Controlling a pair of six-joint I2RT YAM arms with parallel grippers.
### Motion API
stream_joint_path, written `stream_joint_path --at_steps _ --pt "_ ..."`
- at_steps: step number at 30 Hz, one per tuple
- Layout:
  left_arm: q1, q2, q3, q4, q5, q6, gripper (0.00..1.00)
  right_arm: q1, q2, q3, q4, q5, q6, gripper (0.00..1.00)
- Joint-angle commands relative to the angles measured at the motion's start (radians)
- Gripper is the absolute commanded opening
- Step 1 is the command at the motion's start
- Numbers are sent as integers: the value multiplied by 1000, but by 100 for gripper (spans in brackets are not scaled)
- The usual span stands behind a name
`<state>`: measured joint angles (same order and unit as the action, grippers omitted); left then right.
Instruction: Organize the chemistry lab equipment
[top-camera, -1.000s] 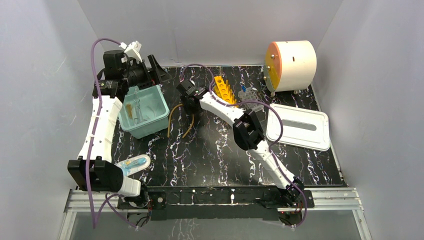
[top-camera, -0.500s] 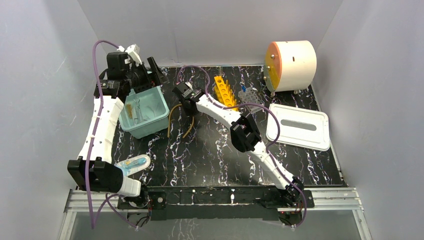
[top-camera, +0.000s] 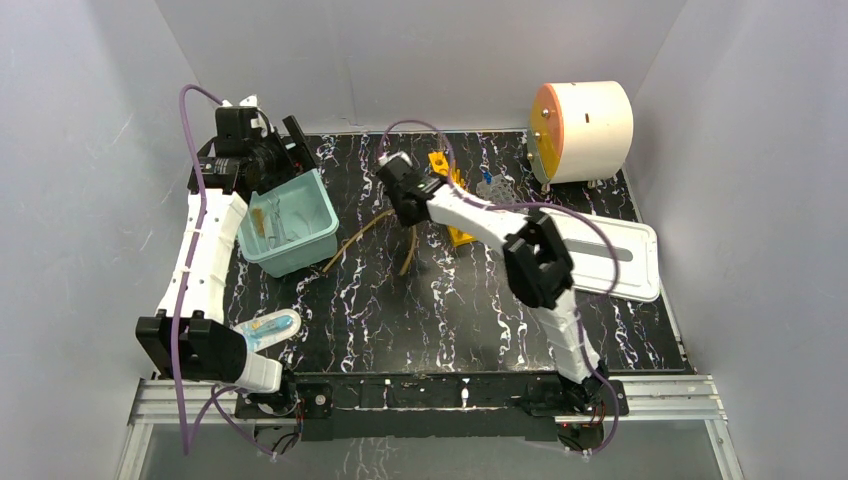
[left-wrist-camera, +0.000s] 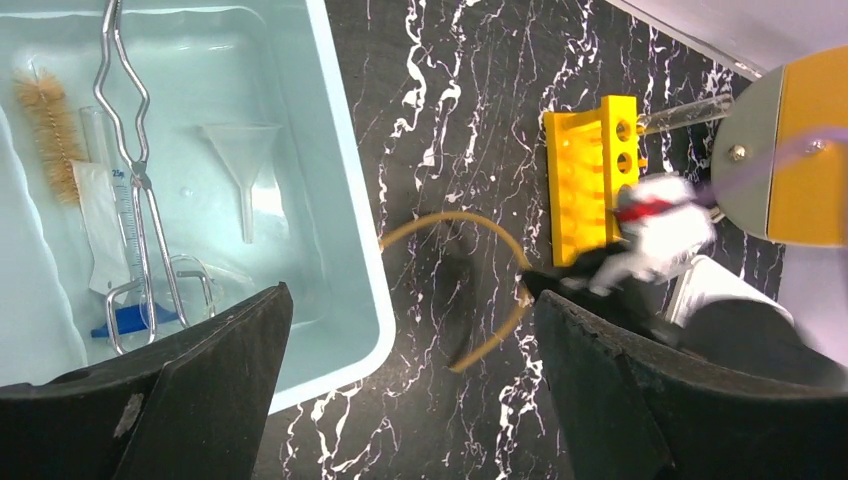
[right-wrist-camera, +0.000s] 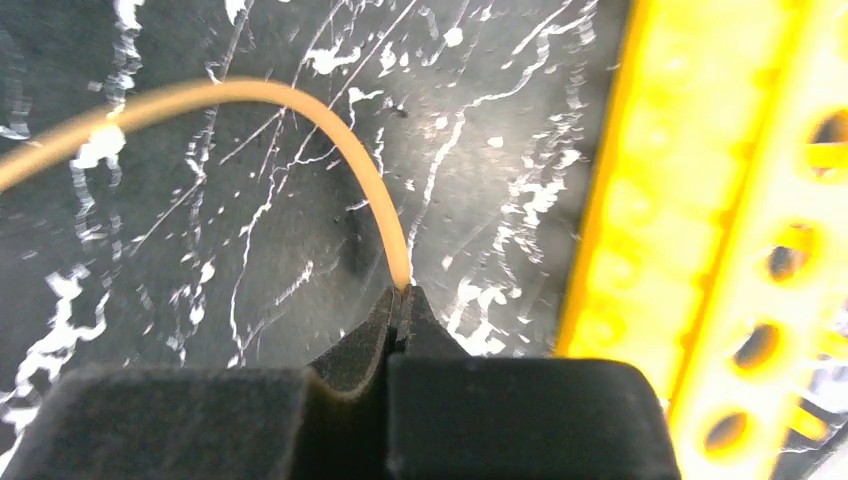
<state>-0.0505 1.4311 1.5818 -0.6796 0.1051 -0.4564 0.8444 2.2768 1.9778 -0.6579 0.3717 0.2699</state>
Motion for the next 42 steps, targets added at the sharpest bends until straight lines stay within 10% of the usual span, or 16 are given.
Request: stream_joint_path --at_steps 1,12,28,42 --pt "-3 1 38 -15 -17 -29 91 -26 -316 -177 292 -58 -108 0" --pt "-64 11 -8 185 599 189 83 -58 -707 -448 541 -362 -268 0" --pt "-122 -70 -166 360 843 301 78 -82 -855 -442 567 -609 -297 0" --pt "-123 -90 -167 404 1047 260 8 -99 -872 -431 547 -629 -293 0"
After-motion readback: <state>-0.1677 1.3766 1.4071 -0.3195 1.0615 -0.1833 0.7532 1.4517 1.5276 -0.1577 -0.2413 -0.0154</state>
